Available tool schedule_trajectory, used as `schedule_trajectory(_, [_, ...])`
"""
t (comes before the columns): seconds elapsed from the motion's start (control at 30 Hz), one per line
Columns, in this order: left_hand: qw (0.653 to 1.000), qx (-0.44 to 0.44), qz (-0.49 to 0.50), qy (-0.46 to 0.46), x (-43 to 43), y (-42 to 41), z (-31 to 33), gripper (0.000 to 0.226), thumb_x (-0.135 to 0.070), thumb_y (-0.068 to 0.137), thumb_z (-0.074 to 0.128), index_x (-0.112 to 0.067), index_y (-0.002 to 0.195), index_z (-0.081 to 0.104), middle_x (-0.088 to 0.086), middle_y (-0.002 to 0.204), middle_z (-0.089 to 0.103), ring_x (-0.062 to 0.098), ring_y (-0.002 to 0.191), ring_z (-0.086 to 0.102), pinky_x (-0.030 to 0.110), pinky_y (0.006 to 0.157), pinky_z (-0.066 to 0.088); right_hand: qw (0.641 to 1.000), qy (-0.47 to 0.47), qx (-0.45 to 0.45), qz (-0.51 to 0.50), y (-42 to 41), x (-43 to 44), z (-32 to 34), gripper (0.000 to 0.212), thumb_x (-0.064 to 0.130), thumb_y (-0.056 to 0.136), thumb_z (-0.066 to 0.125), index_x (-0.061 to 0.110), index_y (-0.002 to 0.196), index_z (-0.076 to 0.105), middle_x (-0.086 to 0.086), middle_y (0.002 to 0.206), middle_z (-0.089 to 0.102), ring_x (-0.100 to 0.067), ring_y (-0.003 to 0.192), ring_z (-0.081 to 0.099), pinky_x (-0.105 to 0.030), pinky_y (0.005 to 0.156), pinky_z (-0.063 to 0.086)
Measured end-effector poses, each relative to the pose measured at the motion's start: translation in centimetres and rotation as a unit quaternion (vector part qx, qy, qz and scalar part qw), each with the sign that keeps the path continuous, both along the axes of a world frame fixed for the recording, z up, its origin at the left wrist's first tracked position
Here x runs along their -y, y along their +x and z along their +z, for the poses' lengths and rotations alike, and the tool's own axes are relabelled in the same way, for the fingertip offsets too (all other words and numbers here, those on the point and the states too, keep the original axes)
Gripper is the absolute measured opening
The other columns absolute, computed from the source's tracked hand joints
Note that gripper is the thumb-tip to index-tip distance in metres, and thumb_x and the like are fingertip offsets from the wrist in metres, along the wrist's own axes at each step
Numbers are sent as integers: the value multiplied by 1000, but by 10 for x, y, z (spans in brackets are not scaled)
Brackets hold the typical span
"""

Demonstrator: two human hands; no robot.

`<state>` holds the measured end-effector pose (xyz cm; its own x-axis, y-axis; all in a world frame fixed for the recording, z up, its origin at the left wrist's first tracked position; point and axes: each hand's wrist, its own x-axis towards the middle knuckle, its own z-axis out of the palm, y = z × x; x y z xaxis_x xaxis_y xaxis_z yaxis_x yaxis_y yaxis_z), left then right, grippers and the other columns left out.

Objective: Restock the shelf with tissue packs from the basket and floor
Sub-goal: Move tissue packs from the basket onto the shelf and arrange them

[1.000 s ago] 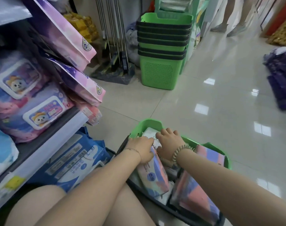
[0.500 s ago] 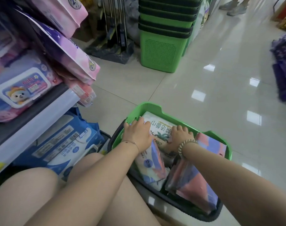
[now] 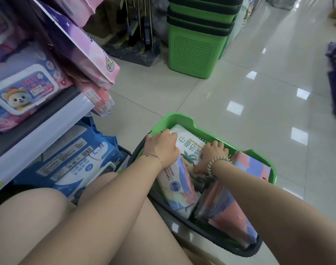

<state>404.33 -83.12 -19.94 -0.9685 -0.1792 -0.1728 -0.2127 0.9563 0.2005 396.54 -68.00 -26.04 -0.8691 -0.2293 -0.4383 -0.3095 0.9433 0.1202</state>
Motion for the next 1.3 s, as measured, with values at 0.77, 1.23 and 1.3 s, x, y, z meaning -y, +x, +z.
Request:
schedule_trajectory(0.77, [996, 73, 39, 39, 0, 24, 13, 18, -19, 90, 47, -15, 106, 50, 6, 117, 47, 28, 105, 53, 37, 89, 42, 985, -26, -96, 144, 7, 30, 98, 34, 36, 76, 53, 15, 103, 58, -14, 111, 52, -31, 109, 45, -40, 92, 34])
schedule_trajectory(1.23, [996, 26, 48, 66, 21, 24, 56, 63, -19, 76, 64, -18, 132, 34, 6, 130, 43, 29, 116, 49, 46, 95, 46, 976, -113, -147, 118, 18, 27, 190, 22, 33, 72, 55, 15, 83, 52, -12, 103, 54, -30, 105, 46, -42, 94, 40])
schedule_trajectory(1.3, [997, -17, 55, 48, 25, 28, 62, 79, -24, 74, 72, -20, 138, 25, 5, 135, 37, 28, 120, 46, 47, 96, 45, 971, -138, -154, 122, 21, 26, 199, 22, 34, 70, 55, 15, 81, 57, -10, 99, 54, -29, 102, 46, -40, 91, 40])
